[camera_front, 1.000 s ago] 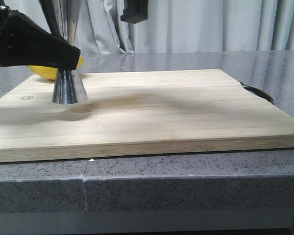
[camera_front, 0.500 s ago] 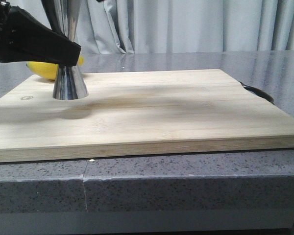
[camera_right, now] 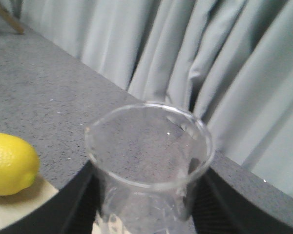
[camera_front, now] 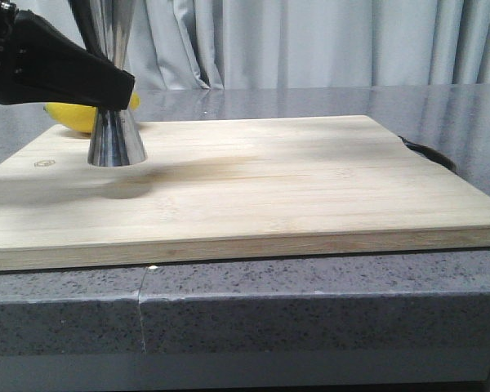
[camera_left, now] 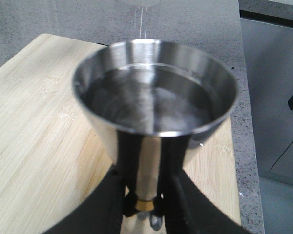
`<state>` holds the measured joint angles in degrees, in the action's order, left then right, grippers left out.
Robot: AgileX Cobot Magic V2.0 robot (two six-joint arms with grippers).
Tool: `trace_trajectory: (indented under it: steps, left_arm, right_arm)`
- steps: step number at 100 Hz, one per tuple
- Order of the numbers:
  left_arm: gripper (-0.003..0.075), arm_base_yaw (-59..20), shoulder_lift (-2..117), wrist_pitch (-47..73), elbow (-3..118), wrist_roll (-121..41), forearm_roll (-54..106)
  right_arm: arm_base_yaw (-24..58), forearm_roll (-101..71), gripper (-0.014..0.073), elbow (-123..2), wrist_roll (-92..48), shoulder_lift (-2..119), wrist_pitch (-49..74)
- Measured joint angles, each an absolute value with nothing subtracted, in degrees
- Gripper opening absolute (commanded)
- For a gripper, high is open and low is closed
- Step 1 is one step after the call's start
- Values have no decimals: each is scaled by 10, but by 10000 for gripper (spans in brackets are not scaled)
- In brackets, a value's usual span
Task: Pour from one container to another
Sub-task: 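Tilt the beaker upright and lower it with the right gripper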
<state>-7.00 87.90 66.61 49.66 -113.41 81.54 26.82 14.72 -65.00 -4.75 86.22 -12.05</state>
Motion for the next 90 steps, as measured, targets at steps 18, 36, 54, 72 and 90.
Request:
trace_trajectory:
  steps: [18, 36, 54, 72, 90]
  left_arm:
    - [-19, -70, 879, 666, 497, -1134, 815]
    - [-19, -70, 879, 666, 497, -1134, 813]
    - [-19, -70, 879, 666, 497, -1134, 809]
    - [-19, -70, 879, 666, 497, -1134, 809]
    - [-19, -70, 879, 666, 497, -1134, 809]
  right_arm:
    - [226, 141, 177, -634, 26, 886, -151]
    - [222, 141, 177, -572, 52, 908, -227]
    - [222, 125, 177, -523, 57, 933, -282]
    - [222, 119, 177, -497, 57, 960, -317]
    - [222, 118, 177, -492, 57, 990, -359]
